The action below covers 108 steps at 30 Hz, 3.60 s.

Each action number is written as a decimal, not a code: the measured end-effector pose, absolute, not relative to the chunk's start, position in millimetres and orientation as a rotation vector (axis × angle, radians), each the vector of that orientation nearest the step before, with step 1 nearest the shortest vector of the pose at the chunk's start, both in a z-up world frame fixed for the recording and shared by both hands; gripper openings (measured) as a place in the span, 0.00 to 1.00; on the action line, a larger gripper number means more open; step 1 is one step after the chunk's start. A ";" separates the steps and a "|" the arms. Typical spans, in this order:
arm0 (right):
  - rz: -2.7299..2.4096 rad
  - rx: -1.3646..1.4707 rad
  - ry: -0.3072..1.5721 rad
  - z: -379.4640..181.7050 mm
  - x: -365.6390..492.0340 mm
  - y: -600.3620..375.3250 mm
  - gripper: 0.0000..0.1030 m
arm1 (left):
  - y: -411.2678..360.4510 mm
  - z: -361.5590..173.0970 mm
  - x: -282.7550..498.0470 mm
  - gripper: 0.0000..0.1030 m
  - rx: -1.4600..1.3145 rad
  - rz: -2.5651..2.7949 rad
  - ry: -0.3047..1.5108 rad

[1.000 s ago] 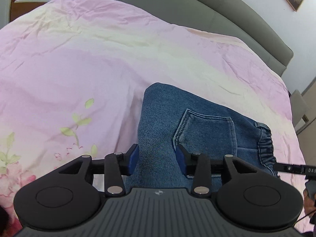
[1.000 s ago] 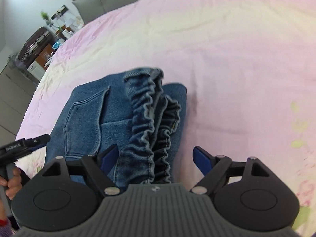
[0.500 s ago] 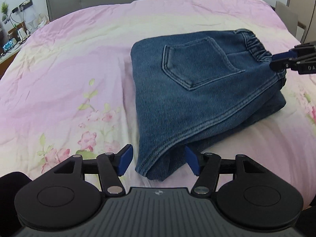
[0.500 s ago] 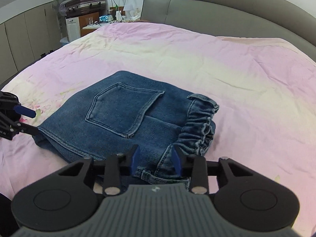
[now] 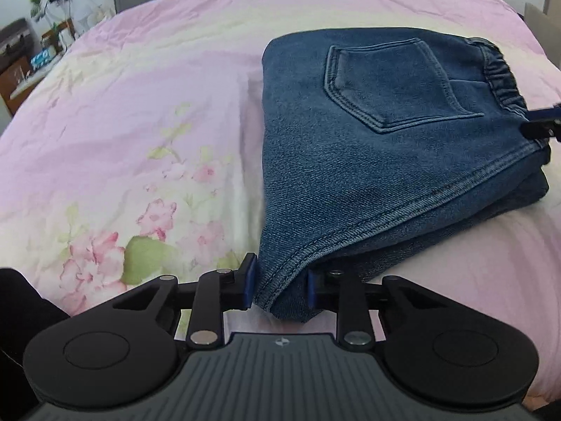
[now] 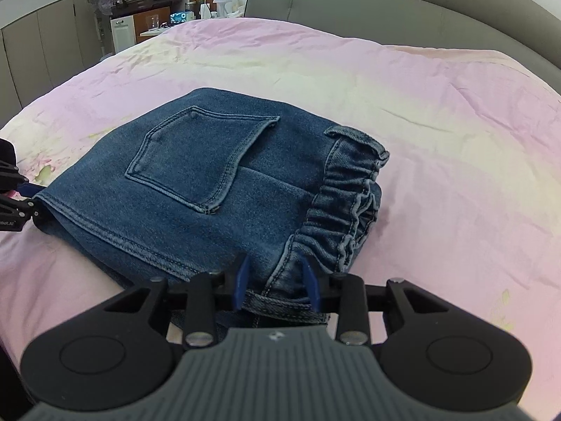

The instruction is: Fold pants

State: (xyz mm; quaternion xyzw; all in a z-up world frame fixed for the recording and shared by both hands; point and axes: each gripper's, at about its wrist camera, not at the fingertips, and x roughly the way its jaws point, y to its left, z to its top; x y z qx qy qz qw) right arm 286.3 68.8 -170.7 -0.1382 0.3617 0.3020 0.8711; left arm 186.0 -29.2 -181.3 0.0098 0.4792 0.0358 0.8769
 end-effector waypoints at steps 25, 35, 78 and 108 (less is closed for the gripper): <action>0.627 -0.233 0.552 -52.9 211.4 46.0 0.74 | -97.2 1.5 155.6 0.58 0.237 0.132 0.814; 0.535 -0.172 0.420 -6.3 107.9 4.3 0.95 | -182.9 53.2 108.9 0.90 0.179 0.223 0.601; 0.380 -0.085 0.491 -74.1 76.1 -10.5 0.95 | -222.4 -43.0 88.5 0.95 -0.054 0.298 0.791; 0.414 -0.077 0.435 -61.8 54.1 -18.4 0.95 | -229.9 -27.9 79.6 0.95 -0.031 0.290 0.763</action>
